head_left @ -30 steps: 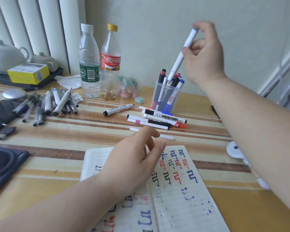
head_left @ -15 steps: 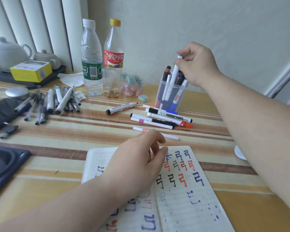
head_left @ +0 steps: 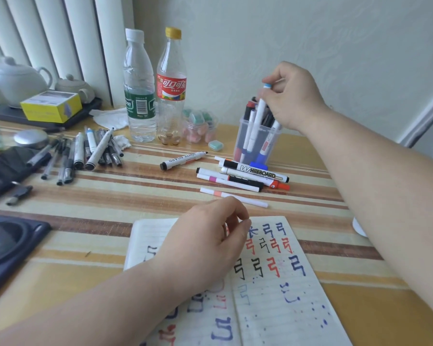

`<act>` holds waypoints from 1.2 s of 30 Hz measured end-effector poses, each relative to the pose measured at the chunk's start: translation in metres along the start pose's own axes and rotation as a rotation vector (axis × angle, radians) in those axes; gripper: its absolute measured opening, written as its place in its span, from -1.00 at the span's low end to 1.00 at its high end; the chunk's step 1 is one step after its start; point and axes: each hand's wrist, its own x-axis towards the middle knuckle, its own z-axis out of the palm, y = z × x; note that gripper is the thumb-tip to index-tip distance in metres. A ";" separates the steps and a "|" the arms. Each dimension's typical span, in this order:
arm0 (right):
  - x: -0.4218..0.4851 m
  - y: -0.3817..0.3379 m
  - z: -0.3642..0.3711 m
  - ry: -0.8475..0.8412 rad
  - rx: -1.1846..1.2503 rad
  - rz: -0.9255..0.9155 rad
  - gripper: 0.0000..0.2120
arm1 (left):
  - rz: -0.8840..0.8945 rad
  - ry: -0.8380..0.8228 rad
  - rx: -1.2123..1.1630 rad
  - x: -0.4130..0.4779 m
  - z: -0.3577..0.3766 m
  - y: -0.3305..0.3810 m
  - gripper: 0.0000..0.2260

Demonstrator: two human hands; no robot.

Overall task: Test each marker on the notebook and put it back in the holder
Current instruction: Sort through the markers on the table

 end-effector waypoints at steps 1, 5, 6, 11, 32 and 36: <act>-0.001 0.007 -0.001 0.039 0.002 0.030 -0.91 | -0.003 -0.003 0.003 0.000 0.000 0.000 -0.97; -0.013 0.030 0.013 0.007 -0.094 0.021 -0.92 | -0.011 -0.014 0.008 0.001 0.000 0.001 -0.95; -0.016 0.031 0.015 0.011 -0.071 0.019 -0.90 | -0.011 -0.016 0.006 0.001 0.000 0.001 -0.95; -0.024 0.032 0.011 -0.020 -0.051 0.012 -0.83 | -0.006 -0.018 0.022 0.001 0.000 0.002 -0.94; -0.115 0.049 -0.013 -0.454 -0.481 0.207 -0.74 | 0.165 -0.365 0.123 -0.002 -0.006 0.012 -0.49; -0.113 0.049 -0.014 -0.482 -0.449 0.210 -0.73 | 0.135 -0.383 0.089 -0.001 -0.005 0.012 -0.48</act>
